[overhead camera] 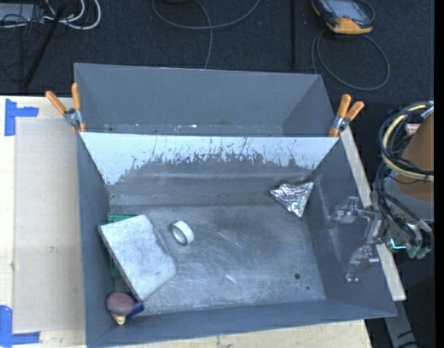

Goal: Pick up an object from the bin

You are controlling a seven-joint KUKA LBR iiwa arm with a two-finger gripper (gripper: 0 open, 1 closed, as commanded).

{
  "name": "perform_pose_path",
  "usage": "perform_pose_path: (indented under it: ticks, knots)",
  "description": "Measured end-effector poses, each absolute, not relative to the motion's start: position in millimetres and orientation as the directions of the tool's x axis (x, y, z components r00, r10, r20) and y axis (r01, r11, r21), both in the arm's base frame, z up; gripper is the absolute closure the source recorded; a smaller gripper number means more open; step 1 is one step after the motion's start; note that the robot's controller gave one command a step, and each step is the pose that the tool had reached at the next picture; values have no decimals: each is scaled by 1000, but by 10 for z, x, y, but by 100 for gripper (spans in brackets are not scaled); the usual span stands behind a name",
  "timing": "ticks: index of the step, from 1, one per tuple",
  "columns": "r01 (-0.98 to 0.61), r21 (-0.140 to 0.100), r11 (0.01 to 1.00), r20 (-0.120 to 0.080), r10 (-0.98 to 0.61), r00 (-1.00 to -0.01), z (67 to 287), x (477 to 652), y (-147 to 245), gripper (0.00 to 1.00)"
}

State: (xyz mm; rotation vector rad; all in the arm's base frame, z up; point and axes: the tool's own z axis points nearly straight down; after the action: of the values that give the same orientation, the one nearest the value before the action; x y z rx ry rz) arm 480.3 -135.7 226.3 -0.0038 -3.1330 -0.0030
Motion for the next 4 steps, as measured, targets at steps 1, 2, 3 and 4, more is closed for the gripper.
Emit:
perform_pose_path:
  ticks: [1, 2, 3, 4]
  knots:
    - [-239, -1, 971, -2, -239, -971, 2429, 4975, -1344, 0]
    - [-220, 7, 975, 9, -221, -975, 1288, 4775, -856, 0]
    - [-97, 0, 995, -8, -97, -995, 2587, 4844, -444, 0]
    - [-84, -1, 996, -11, -84, -996, 4141, 5079, -359, 0]
